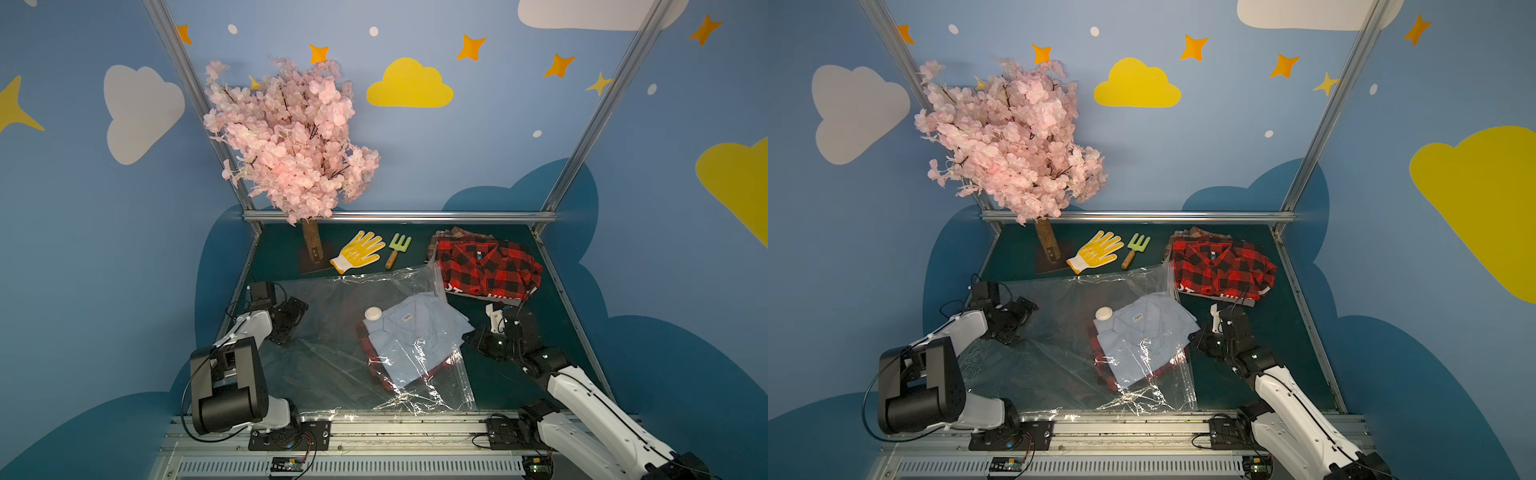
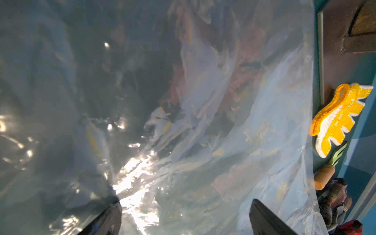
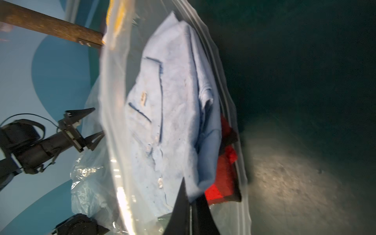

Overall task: Take the shirt out of the vacuum bag
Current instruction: Take out the shirt from the vacuum bag.

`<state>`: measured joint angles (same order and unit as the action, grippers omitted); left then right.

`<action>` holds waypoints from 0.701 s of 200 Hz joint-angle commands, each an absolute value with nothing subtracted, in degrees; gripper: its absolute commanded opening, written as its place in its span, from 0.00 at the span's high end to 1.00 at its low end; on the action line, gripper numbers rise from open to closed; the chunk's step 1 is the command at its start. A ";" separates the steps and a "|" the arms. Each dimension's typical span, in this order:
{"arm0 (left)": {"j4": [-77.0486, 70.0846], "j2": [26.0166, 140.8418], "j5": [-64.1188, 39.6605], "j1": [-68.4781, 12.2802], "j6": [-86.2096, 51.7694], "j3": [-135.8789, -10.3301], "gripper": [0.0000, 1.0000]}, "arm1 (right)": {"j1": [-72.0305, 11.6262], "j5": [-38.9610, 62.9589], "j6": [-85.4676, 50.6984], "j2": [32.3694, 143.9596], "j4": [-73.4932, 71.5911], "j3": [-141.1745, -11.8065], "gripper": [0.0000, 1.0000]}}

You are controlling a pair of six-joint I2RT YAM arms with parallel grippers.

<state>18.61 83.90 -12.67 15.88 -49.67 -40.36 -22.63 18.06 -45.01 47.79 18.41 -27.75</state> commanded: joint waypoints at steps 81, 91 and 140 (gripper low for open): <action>19.70 89.67 -11.34 16.39 -47.81 -36.12 0.03 | -21.42 19.37 -39.21 50.19 30.33 -28.16 0.73; 19.71 89.79 -11.29 16.43 -47.81 -36.21 0.04 | -20.66 18.89 -37.25 50.89 33.08 -28.90 0.57; 20.04 89.60 -11.51 16.39 -47.77 -36.09 0.04 | -12.18 21.58 -26.91 58.71 34.90 -34.41 0.30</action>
<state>16.32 84.71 -13.98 16.40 -49.25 -40.34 -15.77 20.36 -34.28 54.89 32.60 -30.02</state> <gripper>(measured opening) 0.964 0.681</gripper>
